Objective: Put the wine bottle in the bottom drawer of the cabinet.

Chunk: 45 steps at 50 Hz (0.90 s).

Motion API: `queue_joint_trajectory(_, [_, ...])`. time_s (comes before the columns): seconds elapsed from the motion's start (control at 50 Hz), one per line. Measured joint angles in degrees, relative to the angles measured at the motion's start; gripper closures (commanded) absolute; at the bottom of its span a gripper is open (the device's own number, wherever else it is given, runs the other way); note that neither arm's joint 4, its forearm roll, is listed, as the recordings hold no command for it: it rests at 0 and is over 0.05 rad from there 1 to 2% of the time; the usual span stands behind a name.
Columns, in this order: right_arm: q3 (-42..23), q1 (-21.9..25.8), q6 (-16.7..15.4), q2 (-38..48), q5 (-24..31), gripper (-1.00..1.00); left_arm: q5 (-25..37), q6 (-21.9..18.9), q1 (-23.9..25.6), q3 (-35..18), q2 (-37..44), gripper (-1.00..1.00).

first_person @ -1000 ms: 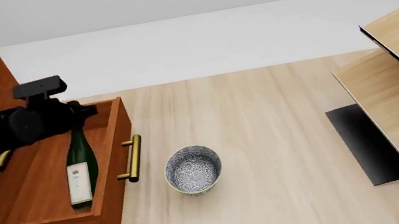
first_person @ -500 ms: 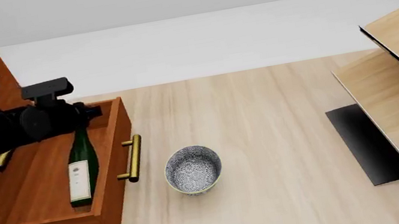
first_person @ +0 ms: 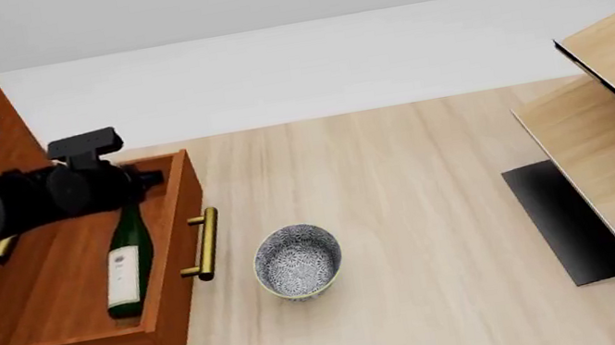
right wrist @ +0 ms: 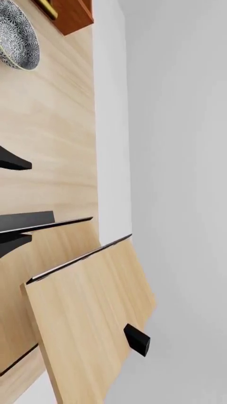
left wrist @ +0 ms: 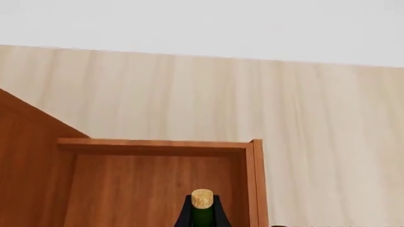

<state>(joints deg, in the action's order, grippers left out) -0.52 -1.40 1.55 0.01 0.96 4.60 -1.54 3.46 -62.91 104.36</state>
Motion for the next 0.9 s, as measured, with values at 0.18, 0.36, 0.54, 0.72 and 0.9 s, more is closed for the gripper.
queue_joint_trajectory(0.18, [-0.05, -0.05, 0.05, 0.00, 0.03, -1.00, -0.08, 0.21, -0.23, 0.27, 1.09, 1.00])
queue_joint_trajectory(0.36, [-0.06, -0.09, 0.05, 0.00, 0.02, -1.00, 0.14, 0.46, -0.27, 0.50, 1.59, 1.00])
queue_joint_trajectory(0.54, [-0.04, -0.09, 0.02, 0.00, 0.03, -1.00, 1.24, 1.64, -0.18, 0.24, 1.81, 1.00])
queue_joint_trajectory(0.72, [-0.04, -0.08, 0.00, 0.00, 0.04, -1.00, 2.06, 2.99, 0.00, 0.11, 1.95, 1.00])
queue_joint_trajectory(0.9, [-0.06, -0.04, -0.04, 0.00, 0.08, -1.00, 2.39, 3.33, -0.02, 0.32, 1.77, -1.00])
